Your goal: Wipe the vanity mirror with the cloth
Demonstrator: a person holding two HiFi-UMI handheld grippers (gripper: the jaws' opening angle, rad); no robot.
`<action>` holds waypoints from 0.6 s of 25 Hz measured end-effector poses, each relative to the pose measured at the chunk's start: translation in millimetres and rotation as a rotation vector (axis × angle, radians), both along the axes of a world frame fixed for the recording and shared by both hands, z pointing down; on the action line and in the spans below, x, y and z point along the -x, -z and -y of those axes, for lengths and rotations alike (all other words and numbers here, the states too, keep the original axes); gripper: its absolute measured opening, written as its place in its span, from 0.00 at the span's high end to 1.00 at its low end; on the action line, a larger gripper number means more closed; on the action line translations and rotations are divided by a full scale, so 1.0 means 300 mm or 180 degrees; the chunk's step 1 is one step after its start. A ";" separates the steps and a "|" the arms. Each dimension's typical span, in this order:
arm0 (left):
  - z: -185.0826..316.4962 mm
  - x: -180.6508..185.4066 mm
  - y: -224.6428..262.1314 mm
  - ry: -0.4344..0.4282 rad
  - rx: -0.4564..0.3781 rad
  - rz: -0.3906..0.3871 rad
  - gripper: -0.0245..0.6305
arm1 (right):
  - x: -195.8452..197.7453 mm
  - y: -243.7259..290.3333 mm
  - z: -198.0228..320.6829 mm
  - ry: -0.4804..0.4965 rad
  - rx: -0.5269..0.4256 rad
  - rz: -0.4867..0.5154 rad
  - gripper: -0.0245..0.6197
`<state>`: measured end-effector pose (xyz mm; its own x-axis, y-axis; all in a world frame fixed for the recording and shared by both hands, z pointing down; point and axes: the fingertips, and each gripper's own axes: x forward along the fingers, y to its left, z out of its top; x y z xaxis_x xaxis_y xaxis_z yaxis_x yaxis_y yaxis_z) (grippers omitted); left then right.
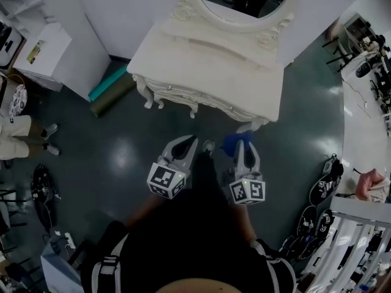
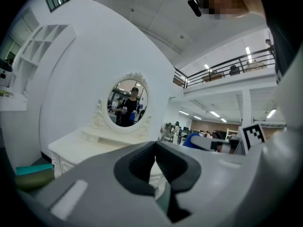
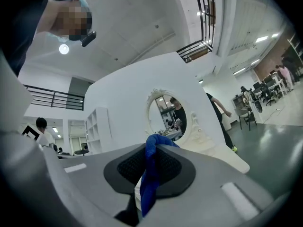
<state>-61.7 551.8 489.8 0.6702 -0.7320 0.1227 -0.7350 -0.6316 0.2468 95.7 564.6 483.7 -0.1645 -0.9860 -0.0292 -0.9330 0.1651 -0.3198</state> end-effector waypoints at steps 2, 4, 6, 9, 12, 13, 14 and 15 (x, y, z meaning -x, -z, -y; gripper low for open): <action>0.105 -0.030 0.015 0.0003 -0.0004 0.0020 0.95 | -0.032 0.023 0.108 0.0001 -0.0046 0.0032 0.91; 0.219 -0.071 0.035 -0.0001 -0.0033 0.0043 0.95 | -0.067 0.048 0.220 0.0013 -0.0088 0.0032 0.91; 0.332 -0.126 0.055 0.0000 -0.0058 0.0060 0.95 | -0.113 0.061 0.328 0.0052 -0.0095 0.0024 0.90; 0.499 -0.222 0.076 0.0039 -0.0048 0.0065 0.95 | -0.198 0.064 0.491 0.0129 -0.0072 0.0026 0.91; 0.659 -0.308 0.084 0.0082 -0.0001 0.0054 0.95 | -0.269 0.083 0.663 0.0198 -0.0034 0.0038 0.91; 0.709 -0.334 0.084 0.0089 0.0013 0.0050 0.95 | -0.291 0.086 0.717 0.0220 -0.0030 0.0033 0.91; 0.758 -0.359 0.082 0.0096 0.0025 0.0045 0.95 | -0.312 0.088 0.769 0.0241 -0.0033 0.0027 0.91; 0.806 -0.384 0.079 0.0107 0.0037 0.0044 0.95 | -0.333 0.090 0.819 0.0264 -0.0043 0.0025 0.91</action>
